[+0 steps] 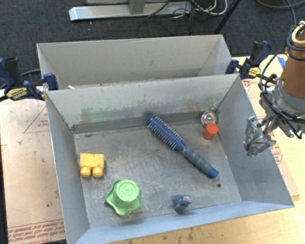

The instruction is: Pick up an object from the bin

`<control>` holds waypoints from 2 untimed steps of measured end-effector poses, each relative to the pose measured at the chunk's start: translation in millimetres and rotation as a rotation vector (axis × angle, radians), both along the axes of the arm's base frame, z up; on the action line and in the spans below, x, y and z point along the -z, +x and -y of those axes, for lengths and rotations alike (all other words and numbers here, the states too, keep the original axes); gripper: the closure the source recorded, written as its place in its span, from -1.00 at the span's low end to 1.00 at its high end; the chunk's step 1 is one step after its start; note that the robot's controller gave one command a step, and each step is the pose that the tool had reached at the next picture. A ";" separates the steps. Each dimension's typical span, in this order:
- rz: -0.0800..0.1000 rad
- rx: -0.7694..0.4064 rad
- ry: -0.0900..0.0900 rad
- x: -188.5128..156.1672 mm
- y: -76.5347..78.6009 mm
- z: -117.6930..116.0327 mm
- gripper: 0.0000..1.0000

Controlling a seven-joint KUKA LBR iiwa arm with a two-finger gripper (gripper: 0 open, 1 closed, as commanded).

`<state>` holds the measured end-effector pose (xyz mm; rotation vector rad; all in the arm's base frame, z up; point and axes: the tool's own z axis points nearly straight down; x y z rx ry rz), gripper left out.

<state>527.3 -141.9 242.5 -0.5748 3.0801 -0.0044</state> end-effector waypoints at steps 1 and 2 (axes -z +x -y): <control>-0.014 0.043 0.007 83.8 18.6 -39.1 1.00; -0.007 0.046 0.003 79.6 19.8 -36.2 -1.00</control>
Offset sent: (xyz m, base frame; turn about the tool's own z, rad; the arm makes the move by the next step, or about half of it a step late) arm 0.0191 0.0350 -0.0792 0.0473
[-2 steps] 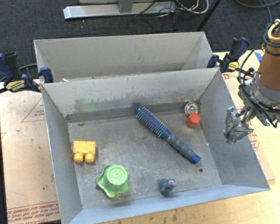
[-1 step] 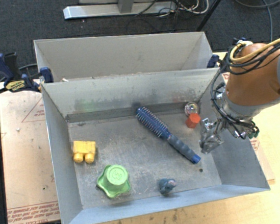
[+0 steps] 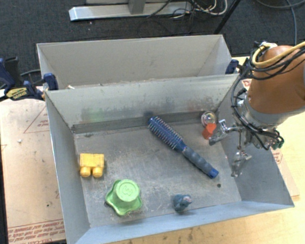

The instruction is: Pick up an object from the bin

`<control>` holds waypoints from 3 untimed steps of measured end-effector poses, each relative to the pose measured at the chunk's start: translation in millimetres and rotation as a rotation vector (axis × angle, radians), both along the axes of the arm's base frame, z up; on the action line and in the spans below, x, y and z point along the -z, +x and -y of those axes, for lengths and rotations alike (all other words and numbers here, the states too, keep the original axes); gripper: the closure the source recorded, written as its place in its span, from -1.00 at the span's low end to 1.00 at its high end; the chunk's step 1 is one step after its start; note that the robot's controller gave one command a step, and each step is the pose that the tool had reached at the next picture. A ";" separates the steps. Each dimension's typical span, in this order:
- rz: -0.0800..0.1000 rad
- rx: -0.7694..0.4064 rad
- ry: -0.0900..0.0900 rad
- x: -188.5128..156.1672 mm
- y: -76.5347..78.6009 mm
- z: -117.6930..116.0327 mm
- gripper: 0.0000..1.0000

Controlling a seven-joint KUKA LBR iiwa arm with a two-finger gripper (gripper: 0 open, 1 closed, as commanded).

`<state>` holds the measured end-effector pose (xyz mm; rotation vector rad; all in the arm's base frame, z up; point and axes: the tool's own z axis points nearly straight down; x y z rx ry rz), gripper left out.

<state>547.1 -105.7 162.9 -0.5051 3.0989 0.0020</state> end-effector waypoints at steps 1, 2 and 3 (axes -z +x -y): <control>-0.007 0.006 0.002 85.3 -22.8 -0.9 -1.00; 0.000 0.005 0.000 81.3 -20.6 -0.7 1.00; 0.000 0.004 0.000 81.2 -20.5 -1.0 -1.00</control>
Offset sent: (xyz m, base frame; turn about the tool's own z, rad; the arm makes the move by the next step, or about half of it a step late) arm -0.0210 -0.0002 -0.0808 0.0058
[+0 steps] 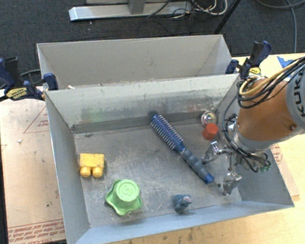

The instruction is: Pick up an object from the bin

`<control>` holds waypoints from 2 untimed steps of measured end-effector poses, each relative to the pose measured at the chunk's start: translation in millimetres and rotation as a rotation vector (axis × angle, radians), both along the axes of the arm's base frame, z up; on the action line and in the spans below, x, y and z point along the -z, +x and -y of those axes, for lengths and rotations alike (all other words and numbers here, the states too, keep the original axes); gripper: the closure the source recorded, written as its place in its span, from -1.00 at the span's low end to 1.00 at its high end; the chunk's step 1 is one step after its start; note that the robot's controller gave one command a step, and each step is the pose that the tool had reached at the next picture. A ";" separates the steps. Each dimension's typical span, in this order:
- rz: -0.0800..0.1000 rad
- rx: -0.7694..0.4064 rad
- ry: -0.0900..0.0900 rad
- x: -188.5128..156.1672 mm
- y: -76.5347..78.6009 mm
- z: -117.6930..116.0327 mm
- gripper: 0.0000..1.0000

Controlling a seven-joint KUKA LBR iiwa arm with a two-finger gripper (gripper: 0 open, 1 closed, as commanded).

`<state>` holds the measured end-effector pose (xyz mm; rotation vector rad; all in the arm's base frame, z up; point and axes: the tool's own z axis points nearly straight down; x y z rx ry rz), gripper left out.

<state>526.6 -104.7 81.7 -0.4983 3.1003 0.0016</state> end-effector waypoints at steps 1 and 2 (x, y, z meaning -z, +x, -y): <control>0.005 -0.094 -0.001 2.3 20.0 -24.8 -1.00; -0.003 -0.010 0.000 0.6 -15.3 -18.3 -1.00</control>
Offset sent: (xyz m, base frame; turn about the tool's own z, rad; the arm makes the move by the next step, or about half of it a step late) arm 0.0182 0.0240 -0.0033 -0.0956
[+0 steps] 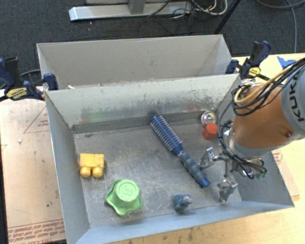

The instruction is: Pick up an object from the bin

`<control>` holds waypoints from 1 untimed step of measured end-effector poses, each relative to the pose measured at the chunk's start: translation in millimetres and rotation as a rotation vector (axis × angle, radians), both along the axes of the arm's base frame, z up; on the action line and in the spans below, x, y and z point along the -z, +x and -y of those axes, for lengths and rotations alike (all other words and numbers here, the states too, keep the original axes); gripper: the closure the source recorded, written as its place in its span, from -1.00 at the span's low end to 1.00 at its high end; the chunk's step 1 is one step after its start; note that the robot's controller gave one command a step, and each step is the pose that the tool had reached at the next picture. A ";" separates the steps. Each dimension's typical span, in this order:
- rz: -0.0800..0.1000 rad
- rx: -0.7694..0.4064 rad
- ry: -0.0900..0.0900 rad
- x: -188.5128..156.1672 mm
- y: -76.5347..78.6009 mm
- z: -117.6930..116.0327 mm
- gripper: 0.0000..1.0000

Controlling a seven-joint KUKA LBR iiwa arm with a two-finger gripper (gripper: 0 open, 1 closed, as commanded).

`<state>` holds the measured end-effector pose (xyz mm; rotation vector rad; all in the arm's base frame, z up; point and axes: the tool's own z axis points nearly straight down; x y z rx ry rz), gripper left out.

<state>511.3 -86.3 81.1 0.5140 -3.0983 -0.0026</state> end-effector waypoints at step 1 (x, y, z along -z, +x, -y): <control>0.005 -0.103 -0.001 2.8 22.4 -6.8 -1.00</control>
Offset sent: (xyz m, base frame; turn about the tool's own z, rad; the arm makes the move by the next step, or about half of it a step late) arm 0.0210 0.0068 -0.0038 -0.1066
